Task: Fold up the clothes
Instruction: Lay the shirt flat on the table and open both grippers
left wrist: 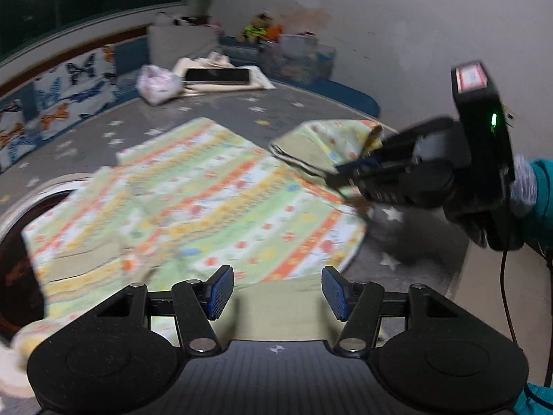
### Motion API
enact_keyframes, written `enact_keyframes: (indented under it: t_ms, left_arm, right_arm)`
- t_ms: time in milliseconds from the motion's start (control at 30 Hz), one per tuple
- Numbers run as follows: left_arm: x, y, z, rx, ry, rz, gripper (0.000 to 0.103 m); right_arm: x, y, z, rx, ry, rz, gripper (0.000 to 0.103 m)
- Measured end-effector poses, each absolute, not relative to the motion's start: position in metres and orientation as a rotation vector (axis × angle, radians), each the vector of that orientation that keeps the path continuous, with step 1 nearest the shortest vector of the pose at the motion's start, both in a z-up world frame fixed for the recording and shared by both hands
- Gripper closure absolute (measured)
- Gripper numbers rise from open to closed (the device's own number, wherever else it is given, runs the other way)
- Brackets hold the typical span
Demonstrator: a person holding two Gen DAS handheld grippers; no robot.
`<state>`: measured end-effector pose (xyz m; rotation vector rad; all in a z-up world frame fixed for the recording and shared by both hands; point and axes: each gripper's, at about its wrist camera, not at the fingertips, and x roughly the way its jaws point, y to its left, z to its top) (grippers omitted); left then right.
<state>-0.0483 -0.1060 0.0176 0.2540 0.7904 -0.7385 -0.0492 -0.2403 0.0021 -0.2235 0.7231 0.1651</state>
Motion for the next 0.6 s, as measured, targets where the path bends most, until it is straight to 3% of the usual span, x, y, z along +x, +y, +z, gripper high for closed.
enact_keyframes:
  t_ms: [400,500,600]
  left_arm:
    - [-0.045,-0.124,-0.007,0.264,0.840,-0.786,0.043]
    - [-0.045,-0.125,-0.008,0.271,0.837,-0.792,0.043]
    - [-0.046,-0.126,-0.009,0.280,0.832,-0.795,0.042]
  right_arm:
    - [-0.060,-0.331,0.030,-0.172,0.621,-0.180,0.095]
    - [-0.060,-0.352,0.028,-0.149,0.625,-0.269,0.092]
    - [-0.061,-0.355,0.028,-0.130,0.603,-0.279,0.081]
